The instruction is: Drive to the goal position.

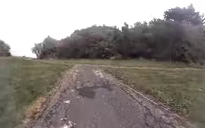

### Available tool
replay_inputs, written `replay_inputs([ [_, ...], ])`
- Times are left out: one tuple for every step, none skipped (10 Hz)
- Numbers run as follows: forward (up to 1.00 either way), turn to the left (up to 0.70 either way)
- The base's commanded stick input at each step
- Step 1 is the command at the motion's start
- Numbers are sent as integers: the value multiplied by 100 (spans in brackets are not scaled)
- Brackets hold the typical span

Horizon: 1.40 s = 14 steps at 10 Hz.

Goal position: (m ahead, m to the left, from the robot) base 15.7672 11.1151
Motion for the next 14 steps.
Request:
replay_inputs([
  [70, 0],
  [70, 0],
  [70, 0],
  [70, 0],
  [70, 0],
  [70, 0],
  [70, 0],
  [70, 0],
  [70, 0],
  [70, 0],
  [70, 0],
  [70, 0],
  [70, 0],
  [70, 0],
])
